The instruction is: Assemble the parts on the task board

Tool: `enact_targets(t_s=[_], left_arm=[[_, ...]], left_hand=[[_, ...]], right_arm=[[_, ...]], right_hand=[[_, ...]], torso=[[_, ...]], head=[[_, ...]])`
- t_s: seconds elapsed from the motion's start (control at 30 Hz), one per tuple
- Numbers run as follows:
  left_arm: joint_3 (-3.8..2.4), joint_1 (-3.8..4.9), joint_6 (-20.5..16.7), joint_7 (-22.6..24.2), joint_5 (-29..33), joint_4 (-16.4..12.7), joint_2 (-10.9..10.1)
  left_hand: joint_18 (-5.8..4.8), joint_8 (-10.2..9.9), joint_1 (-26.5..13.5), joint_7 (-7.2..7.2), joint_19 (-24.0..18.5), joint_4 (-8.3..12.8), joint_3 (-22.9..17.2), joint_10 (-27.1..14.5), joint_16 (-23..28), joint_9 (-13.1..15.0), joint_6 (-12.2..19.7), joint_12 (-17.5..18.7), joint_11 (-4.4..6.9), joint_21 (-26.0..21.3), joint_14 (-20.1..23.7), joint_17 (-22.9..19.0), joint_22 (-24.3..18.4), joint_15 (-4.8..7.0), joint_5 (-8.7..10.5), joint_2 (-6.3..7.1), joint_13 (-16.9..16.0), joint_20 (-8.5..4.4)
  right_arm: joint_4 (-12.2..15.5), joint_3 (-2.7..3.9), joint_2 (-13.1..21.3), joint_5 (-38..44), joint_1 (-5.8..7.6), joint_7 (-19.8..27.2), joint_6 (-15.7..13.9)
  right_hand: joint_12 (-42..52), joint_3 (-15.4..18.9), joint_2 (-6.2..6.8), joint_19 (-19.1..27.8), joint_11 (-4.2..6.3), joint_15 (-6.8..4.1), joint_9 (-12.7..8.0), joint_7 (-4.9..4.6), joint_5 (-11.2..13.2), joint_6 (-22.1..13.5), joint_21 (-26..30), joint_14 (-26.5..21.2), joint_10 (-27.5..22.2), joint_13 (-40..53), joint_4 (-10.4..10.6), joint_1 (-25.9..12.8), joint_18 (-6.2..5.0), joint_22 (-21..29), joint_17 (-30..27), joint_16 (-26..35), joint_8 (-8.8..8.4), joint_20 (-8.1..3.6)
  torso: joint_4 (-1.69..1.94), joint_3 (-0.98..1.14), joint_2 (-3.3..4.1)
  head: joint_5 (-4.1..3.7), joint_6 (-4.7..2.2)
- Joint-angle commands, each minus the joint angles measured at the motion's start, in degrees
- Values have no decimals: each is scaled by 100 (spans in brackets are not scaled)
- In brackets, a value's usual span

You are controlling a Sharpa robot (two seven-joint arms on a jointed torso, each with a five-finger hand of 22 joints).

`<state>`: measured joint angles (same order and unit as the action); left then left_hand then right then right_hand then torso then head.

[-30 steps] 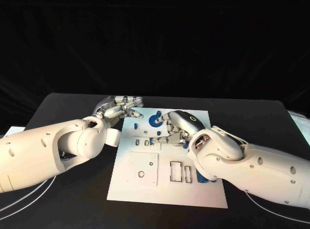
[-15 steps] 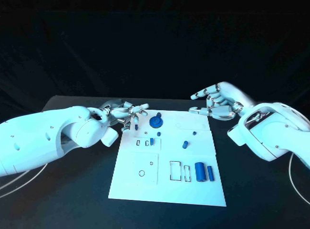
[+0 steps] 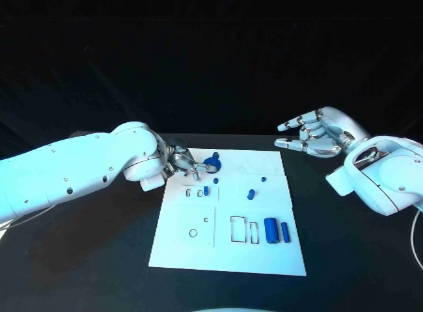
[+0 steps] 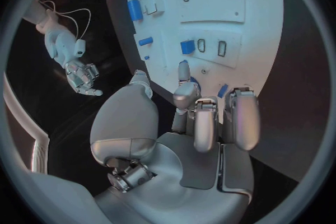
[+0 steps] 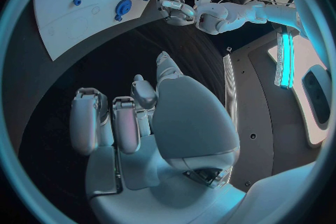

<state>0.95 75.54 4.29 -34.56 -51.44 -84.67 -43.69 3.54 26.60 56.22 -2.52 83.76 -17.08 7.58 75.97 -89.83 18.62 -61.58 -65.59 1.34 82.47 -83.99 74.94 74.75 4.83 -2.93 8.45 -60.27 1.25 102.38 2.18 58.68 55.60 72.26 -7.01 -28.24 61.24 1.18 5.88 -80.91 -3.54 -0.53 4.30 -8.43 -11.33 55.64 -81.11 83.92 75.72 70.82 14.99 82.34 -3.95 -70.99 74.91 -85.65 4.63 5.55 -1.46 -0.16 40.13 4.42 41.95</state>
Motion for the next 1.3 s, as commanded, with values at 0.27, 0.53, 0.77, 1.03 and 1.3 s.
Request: enact_targets(t_s=[0.27,0.53,0.77,1.03,1.3], left_arm=[[22,36,889,-817,-843,456,511],[68,38,1270,-880,-949,738,778],[88,36,1403,-897,-930,875,939],[129,31,1524,-910,-880,1028,1070],[144,22,1548,-914,-803,1091,1159]], left_hand=[[-128,376,-57,19,200,11,-80,18,-17,370,263,-152,34,170,-601,1506,368,33,24,-167,-171,-22],[-142,545,-69,22,226,16,-95,-2,-17,550,399,-171,37,212,-601,1506,452,37,24,-263,-196,-27],[-157,702,93,30,252,36,-123,9,-17,718,500,-217,43,253,-601,1506,535,40,24,-436,-251,-29],[-164,808,269,26,264,50,-145,10,-17,840,577,-236,37,273,-601,1506,577,32,15,-588,-271,-18],[-166,893,432,22,268,50,-213,5,-17,947,644,-243,32,282,-601,1506,598,24,9,-662,-279,-5]], right_arm=[[-32,-21,7,-35,3,-118,128],[-47,-32,-8,-24,3,-157,153],[-81,-39,-41,-23,2,-172,177],[-103,-46,-70,-22,1,-181,200],[-116,-50,-93,-22,0,-184,211]], right_hand=[[-2,15,-31,15,29,-49,0,17,-106,55,50,433,12,-24,-51,8,-3,24,797,27,30,-51],[-19,48,-52,19,38,-59,-8,23,-261,72,66,432,14,-53,-80,16,-6,45,782,43,16,-63],[-39,73,-72,24,43,-65,-16,27,-429,83,84,430,11,-82,-112,36,-9,69,769,58,-1,-71],[-44,87,-82,24,46,-68,-19,28,-529,91,91,431,11,-95,-127,46,-10,76,766,64,-10,-75],[-44,90,-85,23,46,-69,-20,29,-551,93,91,430,12,-97,-130,47,-10,76,762,67,-11,-75]], torso=[[-5,13,-3],[-6,6,13],[-9,5,12],[-5,5,11],[-1,7,10]], head=[[4,56],[14,112],[6,152],[3,188],[-4,216]])
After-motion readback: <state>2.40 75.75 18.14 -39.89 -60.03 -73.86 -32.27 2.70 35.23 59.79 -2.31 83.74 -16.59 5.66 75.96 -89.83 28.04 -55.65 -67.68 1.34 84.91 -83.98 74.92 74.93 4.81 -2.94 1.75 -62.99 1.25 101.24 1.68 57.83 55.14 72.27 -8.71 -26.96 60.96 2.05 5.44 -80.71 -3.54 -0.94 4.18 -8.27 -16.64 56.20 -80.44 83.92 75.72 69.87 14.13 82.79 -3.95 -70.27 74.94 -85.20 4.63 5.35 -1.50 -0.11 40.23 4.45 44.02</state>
